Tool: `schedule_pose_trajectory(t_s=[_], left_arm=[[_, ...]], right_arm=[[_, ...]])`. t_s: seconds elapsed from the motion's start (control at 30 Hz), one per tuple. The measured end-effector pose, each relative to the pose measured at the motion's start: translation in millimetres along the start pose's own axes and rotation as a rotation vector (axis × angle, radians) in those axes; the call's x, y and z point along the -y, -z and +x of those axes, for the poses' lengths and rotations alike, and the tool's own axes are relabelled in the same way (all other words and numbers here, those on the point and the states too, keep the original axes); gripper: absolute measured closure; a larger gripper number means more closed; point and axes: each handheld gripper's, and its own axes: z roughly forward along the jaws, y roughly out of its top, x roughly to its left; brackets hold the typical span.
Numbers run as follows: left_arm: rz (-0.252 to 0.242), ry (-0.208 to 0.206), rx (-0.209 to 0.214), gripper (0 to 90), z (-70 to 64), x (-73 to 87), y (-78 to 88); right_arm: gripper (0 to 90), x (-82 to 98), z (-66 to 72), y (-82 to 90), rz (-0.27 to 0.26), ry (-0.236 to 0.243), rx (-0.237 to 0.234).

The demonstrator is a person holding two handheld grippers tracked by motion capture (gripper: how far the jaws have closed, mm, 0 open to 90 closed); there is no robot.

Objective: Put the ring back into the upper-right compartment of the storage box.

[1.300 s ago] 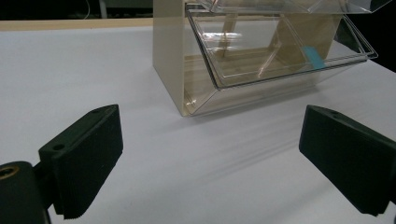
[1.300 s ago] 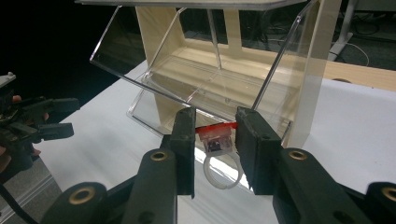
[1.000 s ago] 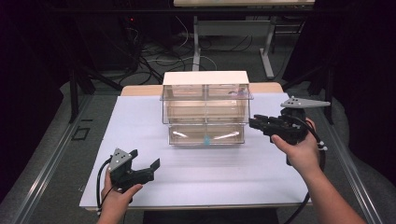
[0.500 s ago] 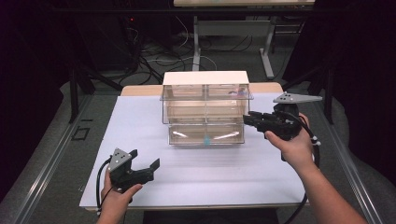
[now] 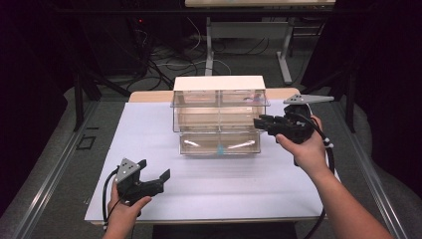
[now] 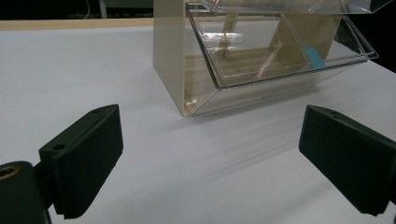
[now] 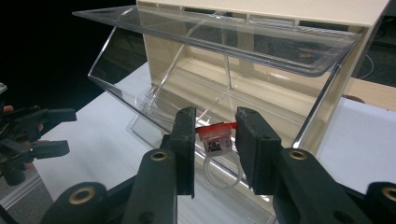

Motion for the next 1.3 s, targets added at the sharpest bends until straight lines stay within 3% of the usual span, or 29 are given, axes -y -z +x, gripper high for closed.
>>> schedule_pose_trajectory(t_s=[1.3], left_arm=[[-0.004, 0.006, 0.003, 6.4, 0.9, 0.2, -0.1]], right_arm=[[68.7, -4.5, -3.7, -44.9, -0.021, -0.024, 0.047]])
